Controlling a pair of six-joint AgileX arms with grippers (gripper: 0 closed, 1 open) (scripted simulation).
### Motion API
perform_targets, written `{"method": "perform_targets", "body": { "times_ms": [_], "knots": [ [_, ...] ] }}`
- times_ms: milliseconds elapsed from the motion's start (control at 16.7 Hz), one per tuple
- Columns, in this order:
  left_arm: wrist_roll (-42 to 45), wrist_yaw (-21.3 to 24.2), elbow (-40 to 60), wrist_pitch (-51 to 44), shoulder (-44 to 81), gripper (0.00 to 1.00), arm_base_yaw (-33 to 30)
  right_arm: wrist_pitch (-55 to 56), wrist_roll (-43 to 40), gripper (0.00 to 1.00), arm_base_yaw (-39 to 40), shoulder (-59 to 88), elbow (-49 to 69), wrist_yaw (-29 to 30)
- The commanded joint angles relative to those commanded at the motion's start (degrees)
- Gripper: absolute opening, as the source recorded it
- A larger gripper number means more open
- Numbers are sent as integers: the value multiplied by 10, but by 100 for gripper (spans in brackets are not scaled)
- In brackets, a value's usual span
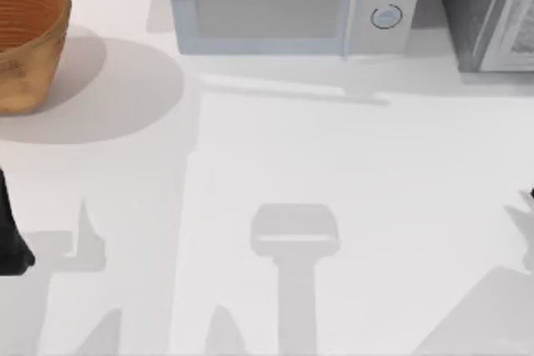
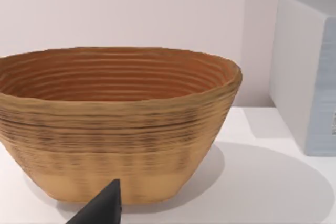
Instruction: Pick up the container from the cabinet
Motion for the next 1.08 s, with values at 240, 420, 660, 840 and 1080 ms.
{"method": "perform_targets", "body": {
  "times_ms": [240, 420, 660, 840, 1080],
  "knots": [
    [0, 0, 0, 0, 0, 100, 0, 0, 0, 38, 0, 0, 0, 0],
    [0, 0, 0, 0, 0, 100, 0, 0, 0, 60, 0, 0, 0, 0],
    [0, 0, 0, 0, 0, 100, 0, 0, 0, 90, 0, 0, 0, 0],
    [0, 0, 0, 0, 0, 100, 0, 0, 0, 100, 0, 0, 0, 0],
    [0, 0, 0, 0, 0, 100, 0, 0, 0, 100, 0, 0, 0, 0]
  ]
}}
